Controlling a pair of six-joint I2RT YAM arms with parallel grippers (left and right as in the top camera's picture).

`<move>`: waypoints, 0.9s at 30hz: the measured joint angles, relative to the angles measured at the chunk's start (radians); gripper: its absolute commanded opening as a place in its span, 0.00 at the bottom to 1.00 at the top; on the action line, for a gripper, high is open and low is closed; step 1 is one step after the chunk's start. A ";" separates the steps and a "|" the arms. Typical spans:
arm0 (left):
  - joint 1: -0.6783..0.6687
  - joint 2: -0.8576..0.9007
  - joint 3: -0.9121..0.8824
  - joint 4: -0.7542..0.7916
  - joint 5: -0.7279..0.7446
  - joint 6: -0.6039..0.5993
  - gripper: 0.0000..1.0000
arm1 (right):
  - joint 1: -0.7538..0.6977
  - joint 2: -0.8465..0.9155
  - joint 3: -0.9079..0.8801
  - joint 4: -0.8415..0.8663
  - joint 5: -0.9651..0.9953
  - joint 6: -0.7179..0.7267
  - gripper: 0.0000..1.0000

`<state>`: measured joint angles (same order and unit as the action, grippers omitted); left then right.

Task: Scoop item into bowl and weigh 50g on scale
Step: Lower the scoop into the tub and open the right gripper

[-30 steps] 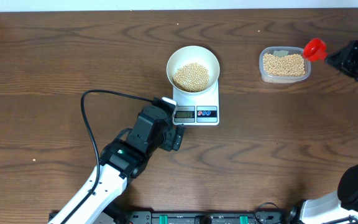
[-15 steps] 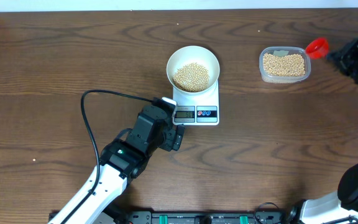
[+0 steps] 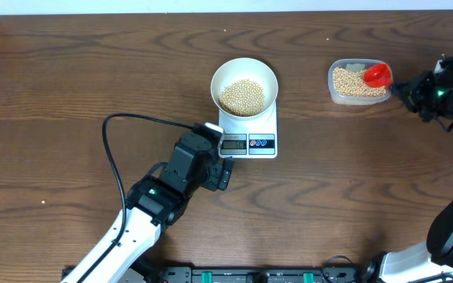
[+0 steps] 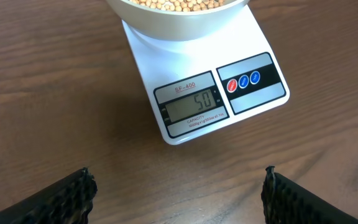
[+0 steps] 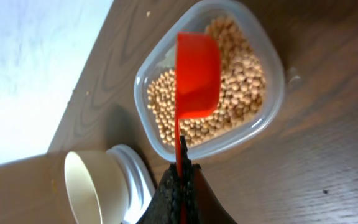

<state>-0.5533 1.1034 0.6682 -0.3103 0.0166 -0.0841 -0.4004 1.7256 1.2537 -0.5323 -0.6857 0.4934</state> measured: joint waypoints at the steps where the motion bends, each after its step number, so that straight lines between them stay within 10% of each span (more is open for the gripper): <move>1: 0.000 0.000 0.000 0.000 0.000 0.000 0.88 | 0.000 0.000 -0.011 0.008 -0.007 0.001 0.01; 7: 0.000 0.000 0.000 0.000 0.000 0.000 0.88 | 0.000 0.000 -0.061 0.023 -0.027 0.005 0.05; 20: 0.000 0.000 0.000 0.000 0.000 0.000 0.88 | -0.002 0.000 -0.079 0.027 -0.018 -0.030 0.78; 27: 0.000 0.000 0.000 0.000 0.000 0.000 0.88 | -0.029 0.000 -0.079 0.014 -0.014 -0.082 0.99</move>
<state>-0.5533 1.1034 0.6682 -0.3107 0.0170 -0.0841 -0.4294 1.7256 1.1744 -0.5182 -0.6998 0.4118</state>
